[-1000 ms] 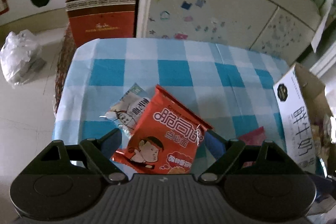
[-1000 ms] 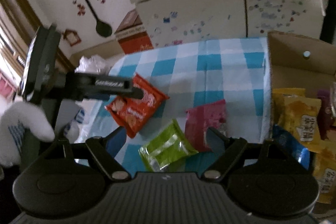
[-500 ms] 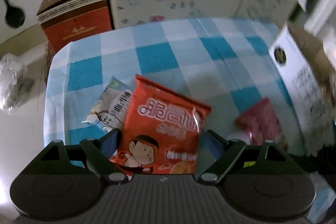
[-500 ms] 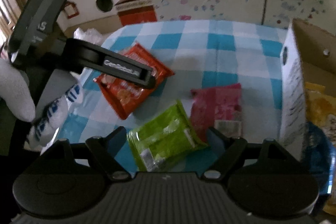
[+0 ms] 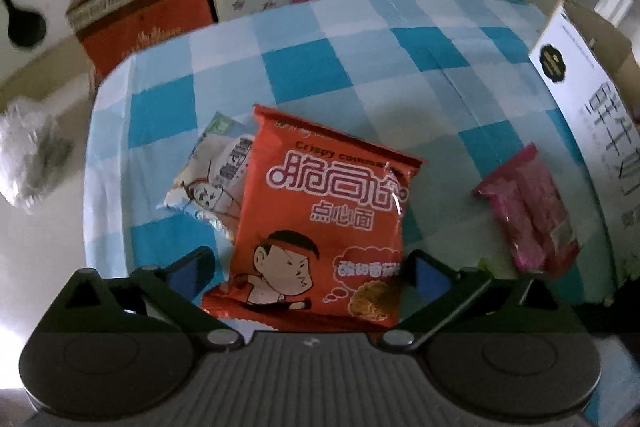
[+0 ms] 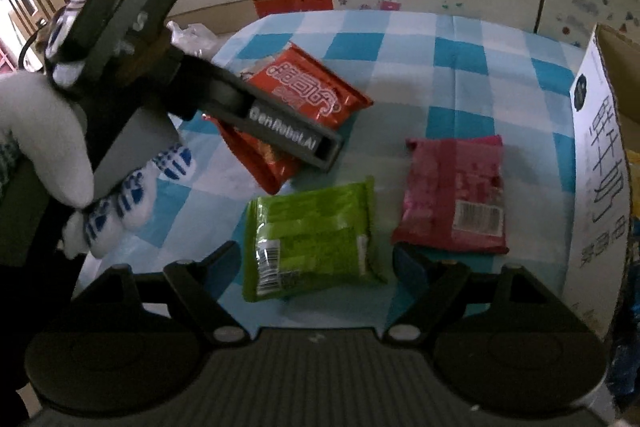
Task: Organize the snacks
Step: 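Grasp the orange Crispy packet with the left tool while the right tool grasps the green packet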
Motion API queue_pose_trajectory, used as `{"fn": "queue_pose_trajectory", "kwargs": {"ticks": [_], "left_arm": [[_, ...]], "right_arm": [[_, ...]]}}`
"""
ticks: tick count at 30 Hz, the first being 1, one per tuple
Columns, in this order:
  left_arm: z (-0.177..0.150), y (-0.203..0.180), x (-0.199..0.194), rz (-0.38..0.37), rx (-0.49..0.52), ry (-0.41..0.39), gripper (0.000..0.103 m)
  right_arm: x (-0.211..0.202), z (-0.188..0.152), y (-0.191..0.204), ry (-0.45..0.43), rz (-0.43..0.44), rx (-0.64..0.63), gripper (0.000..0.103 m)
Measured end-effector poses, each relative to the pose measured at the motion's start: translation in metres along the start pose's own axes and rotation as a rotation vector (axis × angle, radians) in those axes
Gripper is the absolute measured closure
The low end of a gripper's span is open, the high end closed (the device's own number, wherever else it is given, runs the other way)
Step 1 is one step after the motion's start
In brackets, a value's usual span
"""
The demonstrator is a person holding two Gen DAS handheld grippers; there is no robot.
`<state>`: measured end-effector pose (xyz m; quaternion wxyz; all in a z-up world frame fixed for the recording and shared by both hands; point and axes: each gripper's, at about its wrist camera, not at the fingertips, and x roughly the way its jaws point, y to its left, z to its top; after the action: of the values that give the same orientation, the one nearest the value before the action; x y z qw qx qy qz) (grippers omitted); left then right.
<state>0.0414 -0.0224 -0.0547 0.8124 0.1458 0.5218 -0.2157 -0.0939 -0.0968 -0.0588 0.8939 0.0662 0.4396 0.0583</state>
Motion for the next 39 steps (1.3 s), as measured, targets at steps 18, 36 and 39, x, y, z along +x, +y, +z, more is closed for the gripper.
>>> {"fn": "queue_pose_trajectory", "kwargs": {"ticks": [18,36,39], "left_arm": [[-0.003,-0.001,-0.002,0.014,-0.006,-0.019,0.0],[-0.007,-0.007,-0.03,-0.073,-0.075,-0.09,0.03],[-0.007,-0.007,-0.043,-0.071,-0.069,-0.132,0.03]], "right_arm": [[0.016,-0.011,0.031,-0.027,-0.151,-0.136,0.015],[-0.005,0.001,0.026,-0.057,-0.122,-0.087,0.043],[-0.015,0.002,0.022,-0.075,-0.133,-0.07,0.043]]}}
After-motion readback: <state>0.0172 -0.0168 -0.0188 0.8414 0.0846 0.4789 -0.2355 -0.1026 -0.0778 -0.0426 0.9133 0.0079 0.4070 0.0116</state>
